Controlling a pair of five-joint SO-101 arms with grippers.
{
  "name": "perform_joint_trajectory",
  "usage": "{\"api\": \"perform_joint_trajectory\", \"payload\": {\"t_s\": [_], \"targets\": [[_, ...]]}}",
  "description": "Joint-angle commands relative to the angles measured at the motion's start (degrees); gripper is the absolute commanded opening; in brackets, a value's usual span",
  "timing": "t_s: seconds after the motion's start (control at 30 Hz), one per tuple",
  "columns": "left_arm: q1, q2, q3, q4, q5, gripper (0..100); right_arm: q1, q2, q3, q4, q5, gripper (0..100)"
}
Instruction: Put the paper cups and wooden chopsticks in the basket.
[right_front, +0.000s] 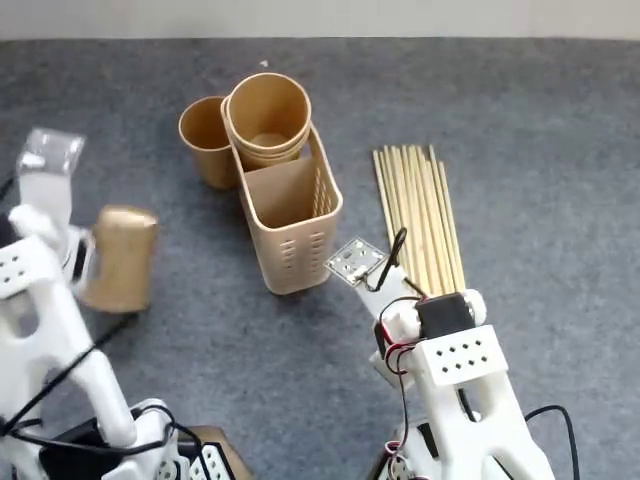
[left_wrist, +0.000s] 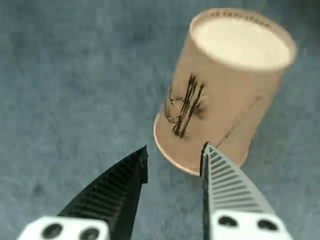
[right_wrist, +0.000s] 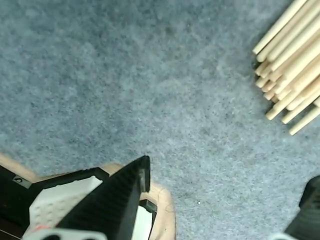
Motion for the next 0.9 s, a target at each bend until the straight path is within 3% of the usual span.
{"api": "perform_joint_trajectory", "payload": {"t_s": [0.0,0.17,0.23,0.63,0.87], "targets": [[4.70,-1.10,-9.54,-0.62,3.43,19,0.57,0.22,-0.22,-0.04,-0.79,44.0],[2.51,-1.27,-8.22,8.44,-0.88,19,0.57,0.22,-0.22,-0.31,-0.79,44.0],[1.27,-1.19,-5.93,7.38,-2.64,19,0.57,0.22,-0.22,-0.40,-0.79,44.0],[0.66,-1.10,15.25,-27.87,-5.27,23,0.57,0.22,-0.22,-0.04,-0.79,44.0],[6.02,-1.54,15.96,-31.30,-3.16,23,0.57,0.31,-0.22,-0.04,-0.88,44.0]]}}
